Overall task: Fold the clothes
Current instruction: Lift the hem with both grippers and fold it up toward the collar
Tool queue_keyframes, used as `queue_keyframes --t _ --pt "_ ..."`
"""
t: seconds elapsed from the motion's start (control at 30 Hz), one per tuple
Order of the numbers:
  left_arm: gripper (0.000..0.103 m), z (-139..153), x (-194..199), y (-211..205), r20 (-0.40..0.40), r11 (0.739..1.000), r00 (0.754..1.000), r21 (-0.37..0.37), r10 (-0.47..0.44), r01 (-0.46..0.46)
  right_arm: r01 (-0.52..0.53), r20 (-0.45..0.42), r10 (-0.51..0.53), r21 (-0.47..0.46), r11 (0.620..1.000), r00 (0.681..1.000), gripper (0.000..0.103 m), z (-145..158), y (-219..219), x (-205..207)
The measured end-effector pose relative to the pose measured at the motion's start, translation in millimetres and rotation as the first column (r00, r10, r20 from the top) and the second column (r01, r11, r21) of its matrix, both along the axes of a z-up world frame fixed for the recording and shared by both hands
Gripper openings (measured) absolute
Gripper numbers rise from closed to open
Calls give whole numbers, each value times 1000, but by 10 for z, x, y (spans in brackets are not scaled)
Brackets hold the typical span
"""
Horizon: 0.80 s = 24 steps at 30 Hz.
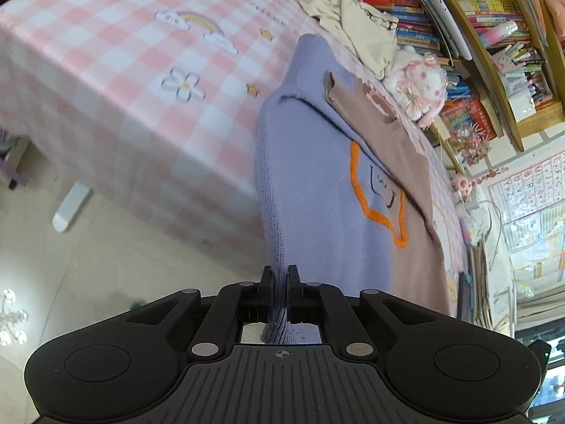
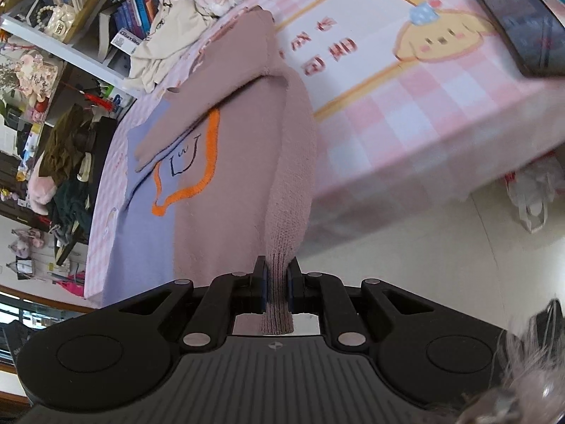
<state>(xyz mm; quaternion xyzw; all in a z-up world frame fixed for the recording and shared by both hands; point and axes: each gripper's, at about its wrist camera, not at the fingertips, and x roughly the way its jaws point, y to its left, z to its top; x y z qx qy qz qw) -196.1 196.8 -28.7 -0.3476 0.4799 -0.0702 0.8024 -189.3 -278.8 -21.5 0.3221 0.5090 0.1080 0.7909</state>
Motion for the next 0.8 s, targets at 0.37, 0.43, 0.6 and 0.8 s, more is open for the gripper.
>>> queue_keyframes --t 0.37,0.43,0.6,0.8 --pt "4 308 433 115 197 969 976 -241 96 -47 38 46 -48 191 981 998 10 212 -211 89" --pt "4 372 523 139 233 956 965 -288 120 -50 72 91 -99 262 962 991 10 337 -290 232" --pt "4 514 843 199 308 925 935 -378 176 -50 164 167 -248 401 902 954 10 566 -405 777" --pt "4 534 1580 244 336 928 925 -369 179 -46 218 191 -317 410 886 929 10 698 -398 1474"
